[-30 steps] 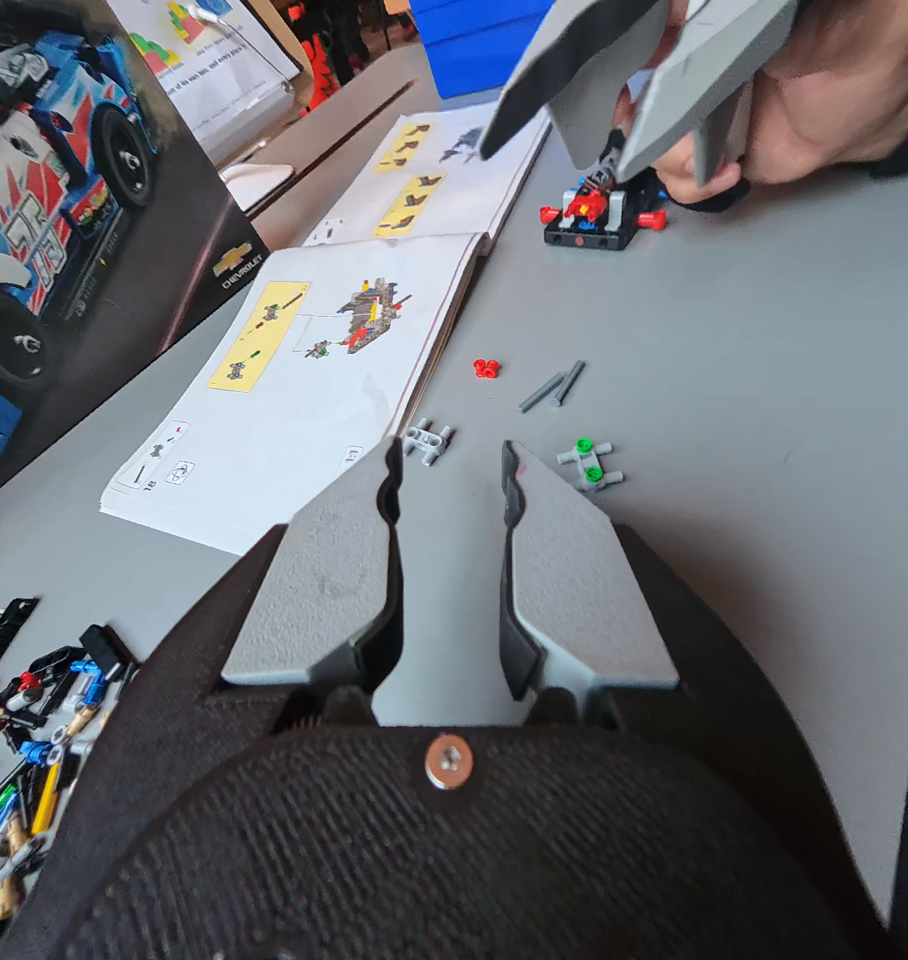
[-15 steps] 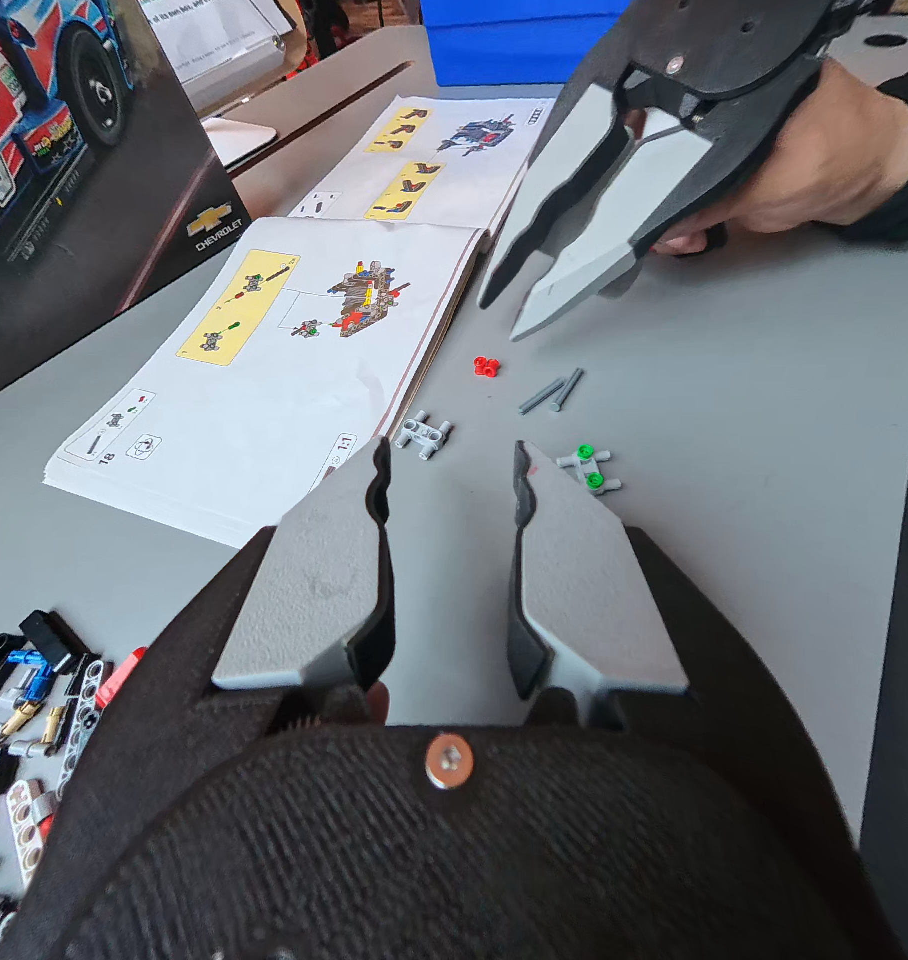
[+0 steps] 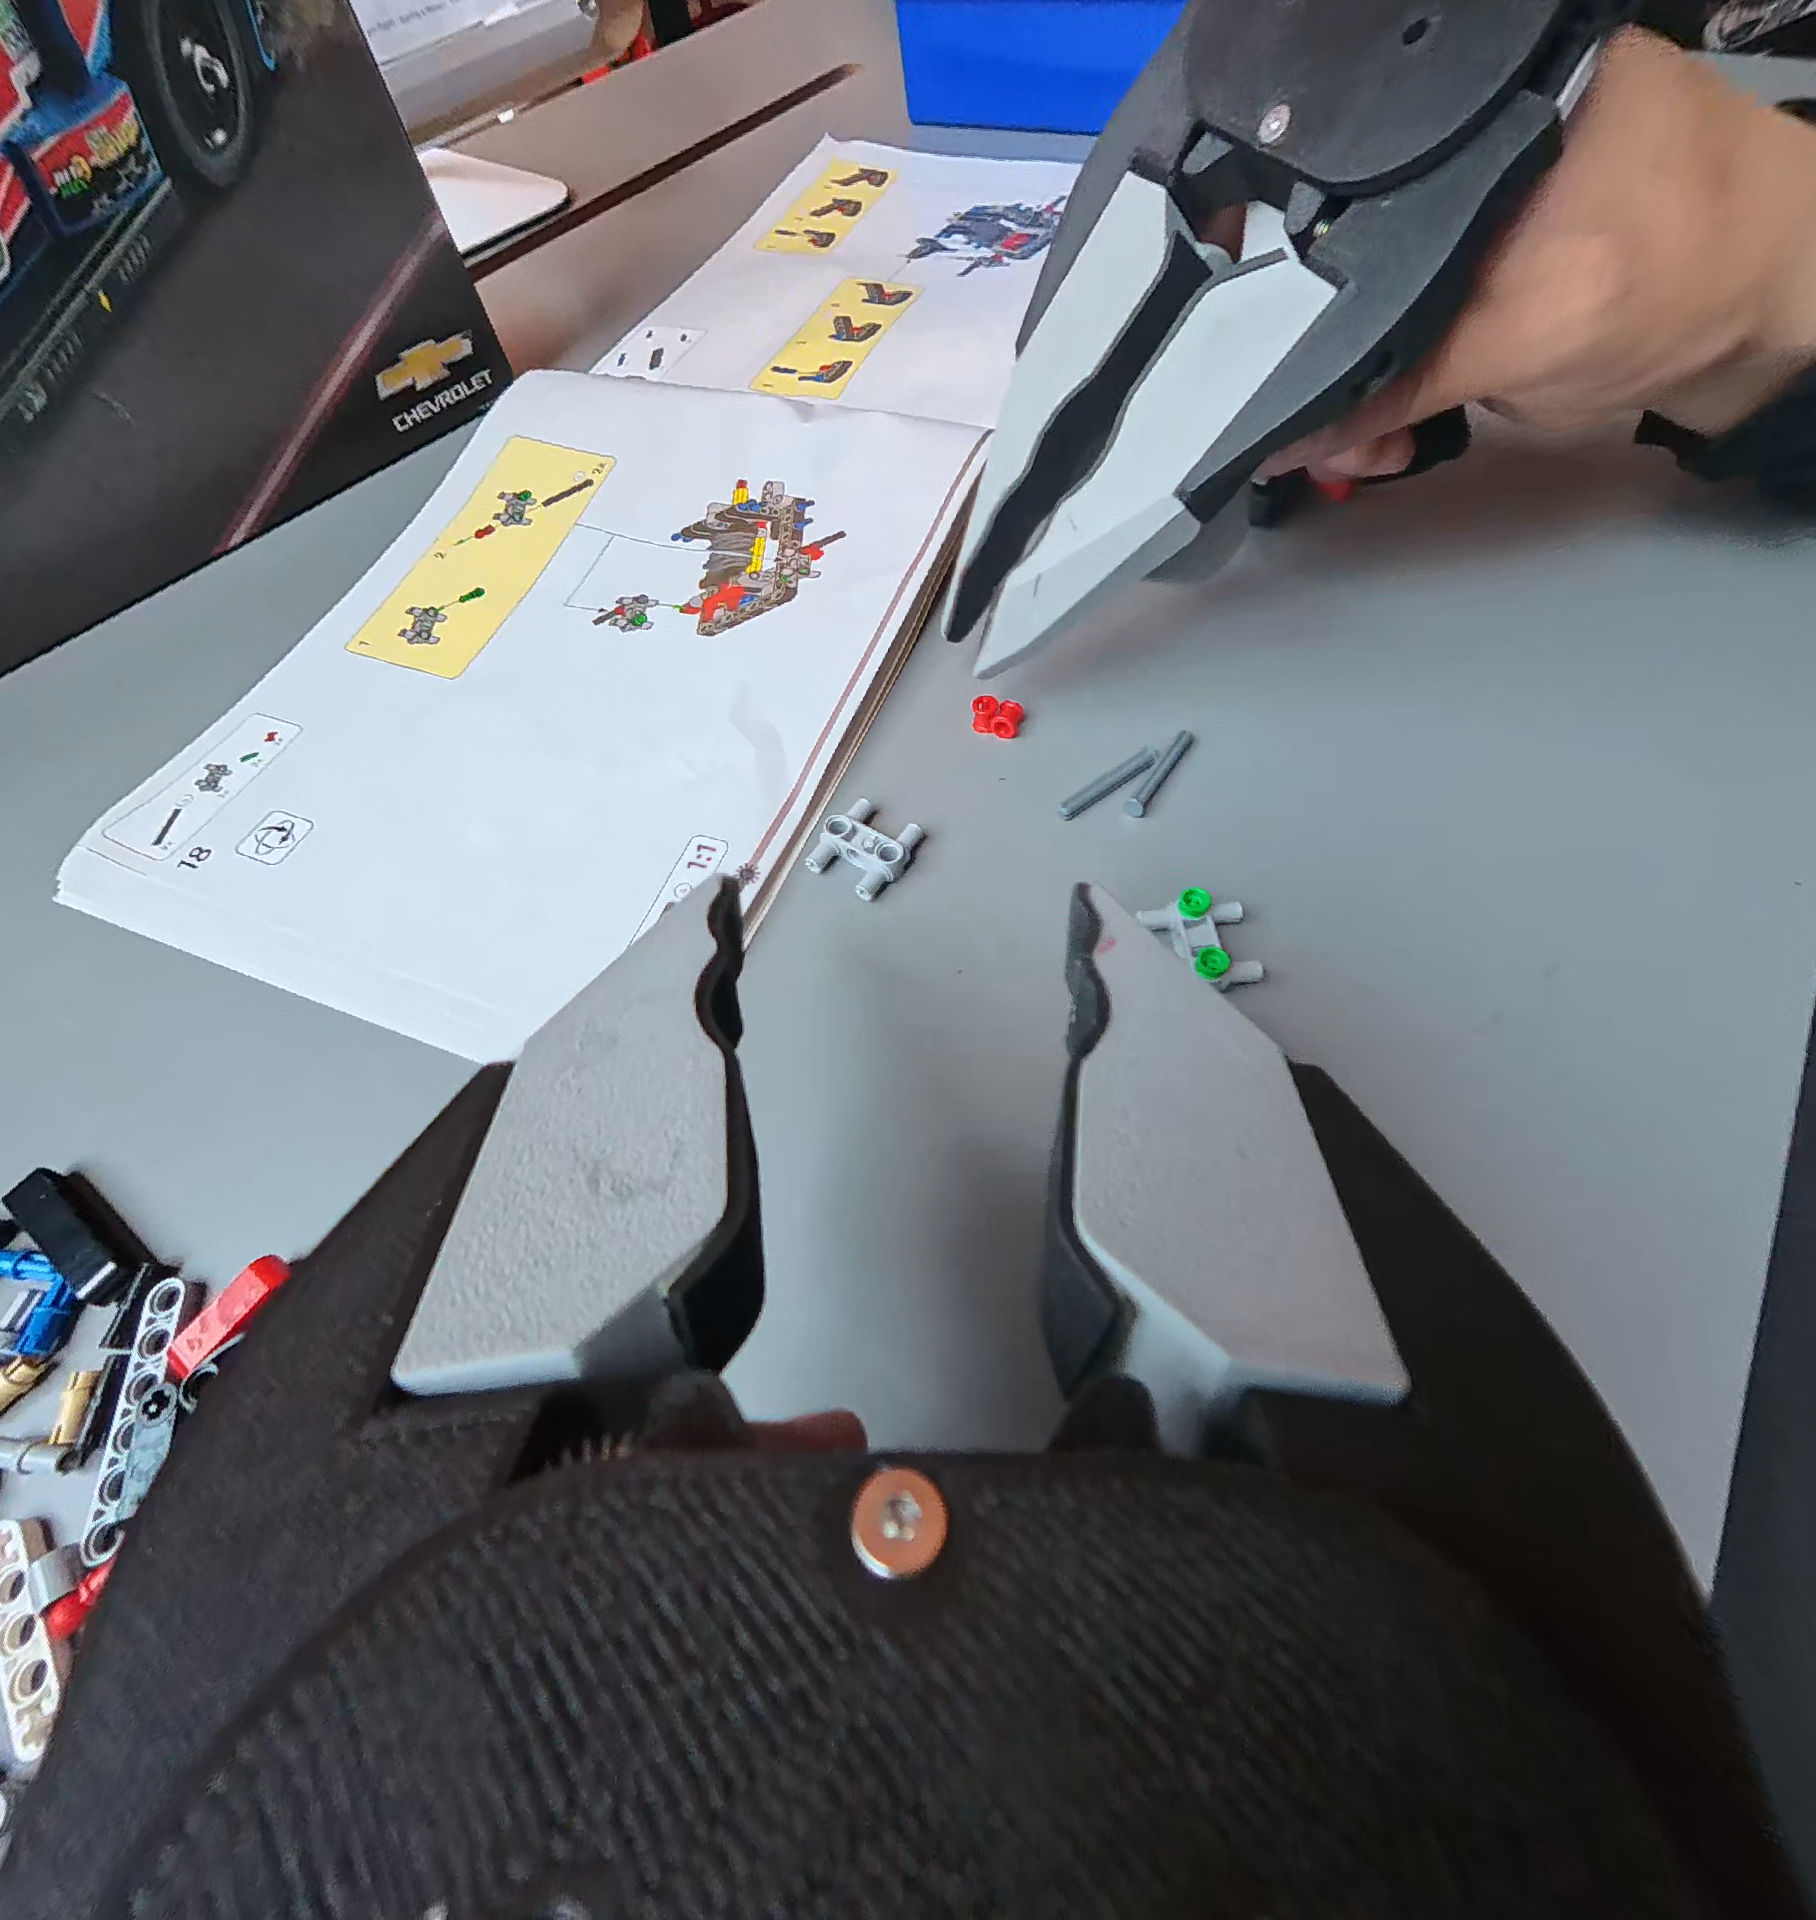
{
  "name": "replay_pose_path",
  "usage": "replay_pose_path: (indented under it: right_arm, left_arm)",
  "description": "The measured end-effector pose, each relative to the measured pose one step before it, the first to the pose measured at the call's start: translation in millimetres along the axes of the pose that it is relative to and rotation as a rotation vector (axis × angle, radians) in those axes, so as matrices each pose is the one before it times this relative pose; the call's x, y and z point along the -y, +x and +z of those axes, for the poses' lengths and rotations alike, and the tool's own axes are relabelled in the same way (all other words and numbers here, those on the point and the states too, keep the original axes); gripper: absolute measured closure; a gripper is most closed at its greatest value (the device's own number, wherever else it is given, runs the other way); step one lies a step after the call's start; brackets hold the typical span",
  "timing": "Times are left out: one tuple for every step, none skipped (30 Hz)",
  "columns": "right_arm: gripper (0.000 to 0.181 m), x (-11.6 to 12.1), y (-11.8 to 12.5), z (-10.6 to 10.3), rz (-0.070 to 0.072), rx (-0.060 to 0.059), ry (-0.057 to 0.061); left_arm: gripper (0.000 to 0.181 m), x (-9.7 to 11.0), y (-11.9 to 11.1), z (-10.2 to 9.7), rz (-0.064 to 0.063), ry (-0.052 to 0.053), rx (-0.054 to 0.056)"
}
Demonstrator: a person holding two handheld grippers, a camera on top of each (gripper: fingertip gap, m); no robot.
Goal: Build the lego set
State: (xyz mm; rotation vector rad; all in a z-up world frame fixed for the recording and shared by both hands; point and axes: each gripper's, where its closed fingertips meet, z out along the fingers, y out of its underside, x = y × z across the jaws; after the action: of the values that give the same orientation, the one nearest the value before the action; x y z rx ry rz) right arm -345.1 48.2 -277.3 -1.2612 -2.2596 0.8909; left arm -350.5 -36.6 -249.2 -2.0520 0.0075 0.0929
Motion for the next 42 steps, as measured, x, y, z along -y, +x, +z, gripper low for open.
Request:
replay_pose_path:
  right_arm:
    - [0.173, 0.27, -1.01, 0.52, 0.0040, 0.0111, 0.0009]
    - [0.172, -0.47, -2.46, 1.01, 0.0069, 0.0192, -0.0055]
    - [0.170, -0.58, -2.83, 1.49, 0.0067, 0.0188, -0.0064]
    - [0.170, -0.75, -1.59, 1.67, 0.0029, 0.0093, -0.0074]
    - [0.170, -1.05, 0.00, 1.86, -0.0015, -0.0004, -0.0085]
    - [0.171, -1.02, 0.20, 1.75, -0.0024, -0.0012, -0.0065]
    - [0.173, -0.86, -0.29, 1.56, -0.0001, 0.0039, -0.0034]
    - [0.173, -1.42, -0.13, 1.42, 0.0030, 0.0037, -0.0053]
    - [0.174, -1.93, -0.46, 1.26, 0.0021, 0.0056, -0.0084]
    - [0.176, -0.35, -0.43, 0.43, 0.0017, 0.0026, 0.0011]
    - [0.177, 0.44, -0.72, -0.62, -0.0005, 0.0037, 0.0041]
    - [0.177, 0.21, 0.00, -0.84, -0.0008, -0.0013, 0.0020]
    - [0.177, 0.96, 0.30, -1.32, -0.0023, -0.0034, 0.0056]
    - [0.177, 1.98, -0.11, -2.04, -0.0013, 0.0002, 0.0129]
    - [0.177, 2.70, -0.73, -2.84, 0.0043, 0.0075, 0.0177]
    - [0.177, 2.76, -1.08, -3.42, 0.0111, 0.0129, 0.0189]
    - [0.177, 2.91, -0.76, -4.22, 0.0150, 0.0141, 0.0215]
    - [0.177, 2.79, -1.72, -4.90, 0.0152, 0.0192, 0.0222]
    - [0.177, 2.20, -2.20, -5.30, 0.0141, 0.0188, 0.0211]
    - [0.177, 1.07, -3.14, -5.49, 0.0088, 0.0179, 0.0164]
    - [0.177, -1.02, -3.16, -5.01, 0.0050, 0.0107, 0.0068]
    - [0.177, -2.28, -2.35, -4.50, -0.0004, 0.0005, 0.0011]
    - [0.176, -3.35, -2.21, -4.07, -0.0057, -0.0047, -0.0014]
    - [0.176, -4.17, -2.24, -3.51, -0.0073, -0.0065, -0.0069]
    - [0.176, -5.37, -1.63, -2.90, -0.0072, -0.0092, -0.0127]
    - [0.176, -5.56, -1.98, -2.35, -0.0073, -0.0065, -0.0142]
    - [0.176, -4.90, -2.42, -1.75, -0.0069, -0.0021, -0.0091]
    - [0.176, -5.08, -1.96, -0.99, -0.0030, -0.0035, -0.0089]
    - [0.176, -5.51, -1.53, -0.12, -0.0009, -0.0035, -0.0117]
    - [0.176, -5.04, -1.41, 0.70, -0.0007, -0.0013, -0.0087]
    - [0.176, -4.75, -1.18, 1.56, 0.0011, 0.0003, -0.0075]
    - [0.176, -4.47, -0.69, 2.18, 0.0027, 0.0002, -0.0090]
    - [0.176, -3.99, -0.79, 2.58, 0.0031, 0.0031, -0.0084]
    - [0.176, -3.42, -0.73, 2.83, 0.0032, 0.0035, -0.0083]
    - [0.176, -2.51, -0.26, 2.57, 0.0008, 0.0013, -0.0059]
    - [0.176, 0.99, -0.72, 1.03, -0.0034, 0.0033, 0.0127]
    - [0.176, -0.07, 0.13, 0.56, -0.0036, -0.0023, 0.0001]
    - [0.176, 0.27, -0.06, 0.14, -0.0036, -0.0021, -0.0031]
    - [0.176, 0.14, 0.25, -0.07, -0.0057, -0.0051, -0.0059]
    - [0.176, 0.86, -0.30, -0.31, -0.0099, -0.0036, 0.0011]
    - [0.176, 1.62, -1.52, -0.56, -0.0090, 0.0038, 0.0055]
    - [0.174, 1.30, -1.55, -0.62, -0.0048, 0.0044, 0.0052]
  left_arm:
    - [0.117, -1.09, -0.24, 0.81, -0.0044, -0.0087, -0.0012]
    - [0.115, -0.89, -0.17, 0.66, -0.0022, -0.0074, -0.0007]
    - [0.114, -0.82, 0.07, 0.52, -0.0005, -0.0065, 0.0001]
    - [0.114, -0.87, 0.06, 0.36, 0.0003, -0.0062, 0.0005]
    - [0.114, -0.63, 0.26, 0.19, 0.0011, -0.0041, -0.0007]
    - [0.114, -0.27, 0.35, 0.00, 0.0019, -0.0017, -0.0019]
    - [0.115, -0.07, 0.09, -0.05, 0.0007, -0.0005, 0.0004]
    - [0.115, -0.11, -0.22, -0.18, -0.0002, -0.0001, 0.0016]
    - [0.115, 0.07, -0.08, -0.24, -0.0005, 0.0010, 0.0007]
    - [0.115, 0.19, -0.09, -0.24, -0.0009, 0.0022, 0.0002]
    - [0.116, 0.24, -0.02, -0.36, -0.0013, 0.0023, -0.0009]
    - [0.116, 0.16, -0.01, -0.12, -0.0013, 0.0013, -0.0015]
    - [0.117, -0.01, -0.03, 0.07, -0.0013, -0.0004, -0.0005]
    - [0.117, -0.27, -0.06, 0.10, -0.0007, -0.0020, -0.0006]
    - [0.116, -0.28, 0.30, 0.28, 0.0009, -0.0022, -0.0010]
    - [0.117, -0.34, 0.37, 0.23, 0.0029, -0.0027, -0.0010]
    - [0.118, -0.34, 0.45, 0.27, 0.0041, -0.0031, -0.0001]
    - [0.119, -0.37, 0.43, 0.18, 0.0050, -0.0031, 0.0003]
    - [0.120, -0.41, 0.61, 0.23, 0.0063, -0.0029, -0.0002]
    - [0.121, -0.14, 0.75, 0.10, 0.0073, -0.0019, 0.0003]
    - [0.121, 0.07, 0.45, 0.01, 0.0077, 0.0006, 0.0023]
    - [0.122, 0.34, -0.14, -0.17, 0.0061, 0.0019, 0.0064]
    - [0.122, 0.57, -0.22, -0.35, 0.0041, 0.0046, 0.0049]
    - [0.124, 0.63, 0.21, -0.54, 0.0033, 0.0051, 0.0014]
    - [0.123, 0.53, -0.33, -0.43, 0.0020, 0.0038, 0.0039]
    - [0.123, 0.37, 0.03, -0.16, 0.0026, 0.0027, 0.0019]
    - [0.123, 0.00, 0.16, 0.02, 0.0020, -0.0006, 0.0008]
    - [0.123, -0.51, 0.14, 0.39, 0.0002, -0.0039, -0.0008]
    - [0.120, -0.72, -0.39, 0.61, -0.0028, -0.0065, 0.0004]
    - [0.116, -0.93, -0.48, 0.67, -0.0048, -0.0076, 0.0007]
    - [0.116, -0.76, 0.23, 0.59, -0.0021, -0.0060, -0.0036]
    - [0.117, -0.19, 0.23, 0.24, 0.0010, -0.0022, -0.0020]
    - [0.118, -0.09, 0.39, 0.04, 0.0032, -0.0007, 0.0000]
    - [0.121, -0.05, 0.45, 0.03, 0.0046, -0.0006, 0.0002]
    - [0.122, -0.16, 0.35, 0.19, 0.0051, -0.0015, 0.0008]
    - [0.122, -0.27, 0.02, 0.22, 0.0034, -0.0026, 0.0026]
    - [0.122, -0.28, 0.05, 0.23, 0.0020, -0.0025, 0.0017]
    - [0.122, -0.16, -0.03, 0.13, 0.0005, -0.0013, 0.0001]
    - [0.122, 0.10, -0.05, -0.08, -0.0015, 0.0006, -0.0004]
    - [0.122, 0.22, -0.35, -0.18, -0.0032, 0.0019, -0.0003]
    - [0.122, 0.25, -0.05, -0.30, -0.0034, 0.0027, -0.0017]
    - [0.122, 0.37, -0.09, -0.27, -0.0028, 0.0026, -0.0018]
